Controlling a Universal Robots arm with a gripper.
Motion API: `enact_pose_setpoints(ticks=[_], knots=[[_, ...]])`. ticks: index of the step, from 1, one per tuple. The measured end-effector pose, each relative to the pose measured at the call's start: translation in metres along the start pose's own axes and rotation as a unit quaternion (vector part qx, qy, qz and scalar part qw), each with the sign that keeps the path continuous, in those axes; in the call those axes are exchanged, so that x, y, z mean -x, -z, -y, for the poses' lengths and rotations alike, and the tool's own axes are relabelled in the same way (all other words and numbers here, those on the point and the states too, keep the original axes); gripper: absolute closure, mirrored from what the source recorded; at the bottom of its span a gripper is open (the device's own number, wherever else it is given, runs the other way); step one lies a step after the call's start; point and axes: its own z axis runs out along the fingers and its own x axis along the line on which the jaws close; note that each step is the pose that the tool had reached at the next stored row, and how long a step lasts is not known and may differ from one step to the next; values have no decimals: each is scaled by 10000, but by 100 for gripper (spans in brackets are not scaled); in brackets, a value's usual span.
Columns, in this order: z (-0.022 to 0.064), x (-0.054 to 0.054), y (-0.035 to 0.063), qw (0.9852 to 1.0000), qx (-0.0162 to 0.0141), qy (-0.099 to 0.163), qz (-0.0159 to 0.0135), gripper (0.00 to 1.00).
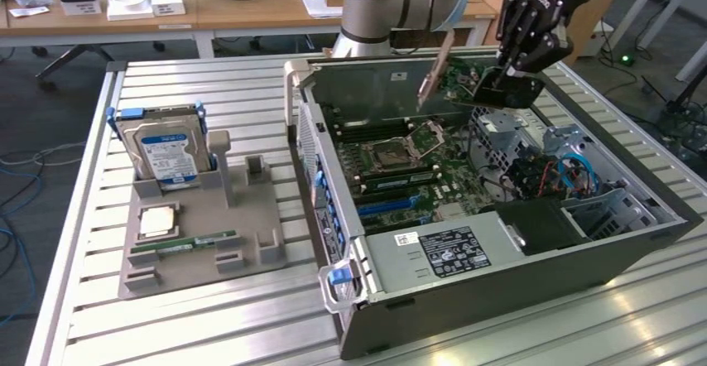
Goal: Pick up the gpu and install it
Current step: 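Insert the gpu into the slot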
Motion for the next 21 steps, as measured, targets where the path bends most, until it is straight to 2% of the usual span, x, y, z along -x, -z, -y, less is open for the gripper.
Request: enact_pose_setpoints(ticks=[5, 13, 21], knots=[[0, 1, -14, 9999, -69, 131, -1, 74], [1, 2, -47, 9992, -217, 349, 5, 74], [2, 3, -68, 9979, -320, 566, 2, 74]])
